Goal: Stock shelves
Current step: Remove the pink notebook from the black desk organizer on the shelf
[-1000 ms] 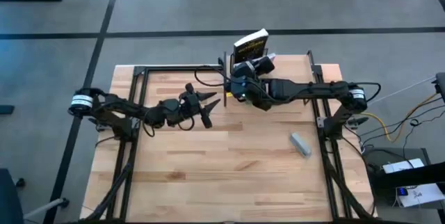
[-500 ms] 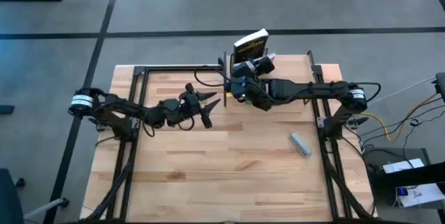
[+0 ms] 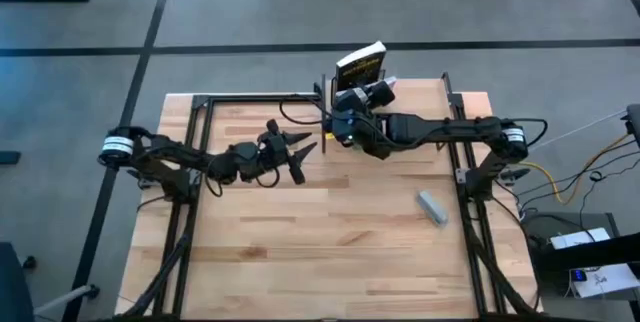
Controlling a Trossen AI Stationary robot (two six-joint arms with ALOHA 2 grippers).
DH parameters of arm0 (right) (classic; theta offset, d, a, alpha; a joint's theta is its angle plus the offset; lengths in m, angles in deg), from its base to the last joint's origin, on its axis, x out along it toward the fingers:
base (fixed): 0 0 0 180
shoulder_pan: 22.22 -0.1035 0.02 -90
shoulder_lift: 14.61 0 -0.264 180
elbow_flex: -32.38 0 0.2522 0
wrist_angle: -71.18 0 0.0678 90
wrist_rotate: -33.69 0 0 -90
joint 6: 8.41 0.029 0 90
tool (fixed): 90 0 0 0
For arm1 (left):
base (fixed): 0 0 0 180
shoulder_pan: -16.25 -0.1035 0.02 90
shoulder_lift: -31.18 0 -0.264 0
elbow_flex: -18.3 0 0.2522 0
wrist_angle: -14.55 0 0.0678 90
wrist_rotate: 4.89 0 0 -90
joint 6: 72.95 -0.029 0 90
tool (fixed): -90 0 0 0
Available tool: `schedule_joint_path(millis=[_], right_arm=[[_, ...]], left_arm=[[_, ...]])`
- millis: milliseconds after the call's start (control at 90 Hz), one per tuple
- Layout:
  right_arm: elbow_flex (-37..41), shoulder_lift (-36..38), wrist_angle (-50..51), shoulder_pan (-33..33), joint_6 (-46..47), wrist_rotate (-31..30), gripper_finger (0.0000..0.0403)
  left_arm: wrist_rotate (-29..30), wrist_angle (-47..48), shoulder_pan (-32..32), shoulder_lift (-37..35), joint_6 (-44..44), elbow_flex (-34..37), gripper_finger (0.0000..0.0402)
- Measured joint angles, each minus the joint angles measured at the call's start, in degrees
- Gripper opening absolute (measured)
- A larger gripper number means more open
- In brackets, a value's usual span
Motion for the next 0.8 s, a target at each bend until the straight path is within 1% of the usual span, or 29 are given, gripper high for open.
schedule_joint_path(millis=[278, 511, 589, 689, 800], right_arm=[[0.00, 0.00, 0.01, 0.00, 0.00, 0.01, 0.0314], [0.00, 0.00, 0.05, 0.00, 0.87, 0.06, 0.0307], [0.00, 0.00, 0.15, 0.02, -0.66, 0.86, 0.0303], [0.00, -0.04, 0.47, 0.40, -2.27, 4.12, 0.0299], [0.00, -0.04, 1.88, 0.64, -1.73, 4.35, 0.0298]], left_arm=[[0.00, -0.09, 0.00, 0.00, 0.00, 0.00, 0.0128], [0.02, -0.63, 0.00, -0.02, 0.02, 0.02, 0.0128], [0.01, -0.63, 0.00, -0.02, 0.02, 0.02, 0.0128], [0.02, -0.63, 0.00, -0.02, 0.02, 0.00, 0.0128], [0.02, -0.57, 0.00, -0.02, 0.02, 0.02, 0.0128]])
